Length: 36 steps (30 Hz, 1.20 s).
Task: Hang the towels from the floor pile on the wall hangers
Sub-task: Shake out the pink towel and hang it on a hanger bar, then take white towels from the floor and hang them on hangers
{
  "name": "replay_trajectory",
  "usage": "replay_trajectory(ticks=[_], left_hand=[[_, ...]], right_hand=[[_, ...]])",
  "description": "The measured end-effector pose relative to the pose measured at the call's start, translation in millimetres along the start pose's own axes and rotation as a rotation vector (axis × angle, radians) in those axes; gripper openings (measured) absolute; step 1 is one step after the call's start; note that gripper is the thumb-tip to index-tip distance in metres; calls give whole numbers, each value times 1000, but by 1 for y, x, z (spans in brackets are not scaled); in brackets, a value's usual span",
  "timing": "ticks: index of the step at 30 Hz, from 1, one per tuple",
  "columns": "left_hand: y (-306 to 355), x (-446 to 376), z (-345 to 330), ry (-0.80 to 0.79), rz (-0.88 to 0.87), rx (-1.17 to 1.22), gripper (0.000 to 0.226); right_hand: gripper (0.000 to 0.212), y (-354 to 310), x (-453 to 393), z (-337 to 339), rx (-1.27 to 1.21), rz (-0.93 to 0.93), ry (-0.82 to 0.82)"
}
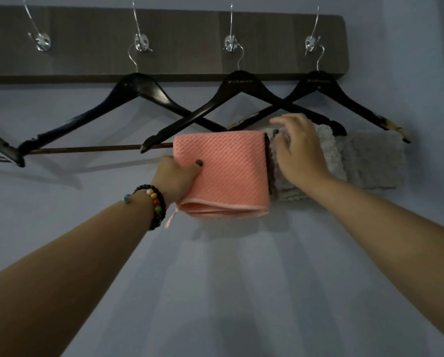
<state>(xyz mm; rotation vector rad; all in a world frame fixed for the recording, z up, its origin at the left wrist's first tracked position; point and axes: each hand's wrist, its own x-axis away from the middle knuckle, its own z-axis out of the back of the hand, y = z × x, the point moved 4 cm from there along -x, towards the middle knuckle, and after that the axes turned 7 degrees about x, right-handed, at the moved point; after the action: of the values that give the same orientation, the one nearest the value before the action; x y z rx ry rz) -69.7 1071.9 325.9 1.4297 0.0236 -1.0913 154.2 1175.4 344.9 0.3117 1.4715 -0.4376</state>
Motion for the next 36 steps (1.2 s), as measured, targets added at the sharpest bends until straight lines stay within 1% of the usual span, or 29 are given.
replay_trajectory(ticks=[2,4,6,8,11,13,15,18,20,24,27,31,33,36], left_hand=[[-4,-5,-5,24,-89,-90,39],[-11,-5,-9,35,-131,-81,37],[-19,-6,-12,63,-148,-54,37],[-23,-6,-13,112,-155,-48,34],[-27,-8,-9,168,-175,-33,32],[-29,-9,-8,162,-198,-24,31],[-32,-8,-7,148,-211,-17,29],[-35,-7,-3,133,-214,6,32],[-40,-4,1,119,-193,39,31],[-55,8,11,113,-179,92,34],[-64,25,22,104,-183,55,45],[-77,58,42,94,-230,-84,56],[-86,77,54,69,-254,-240,60],[-98,109,74,35,-257,-467,64]], right_hand=[[36,16,-8,-2,87,-20,-85],[43,29,-8,-12,241,32,-243],[49,37,-6,-21,366,90,-358],[52,37,-8,-24,427,99,-387],[51,30,-18,-25,540,145,-394],[47,27,-26,-27,596,175,-421],[43,27,-31,-29,606,150,-461],[42,22,-33,-29,551,77,-487],[44,10,-29,-30,493,74,-456],[52,-26,-2,-35,370,181,-347],[55,-47,28,-40,264,232,-240],[58,-70,81,-49,-25,223,-217],[58,-79,108,-54,-127,206,-246],[59,-90,143,-62,-215,184,-322]])
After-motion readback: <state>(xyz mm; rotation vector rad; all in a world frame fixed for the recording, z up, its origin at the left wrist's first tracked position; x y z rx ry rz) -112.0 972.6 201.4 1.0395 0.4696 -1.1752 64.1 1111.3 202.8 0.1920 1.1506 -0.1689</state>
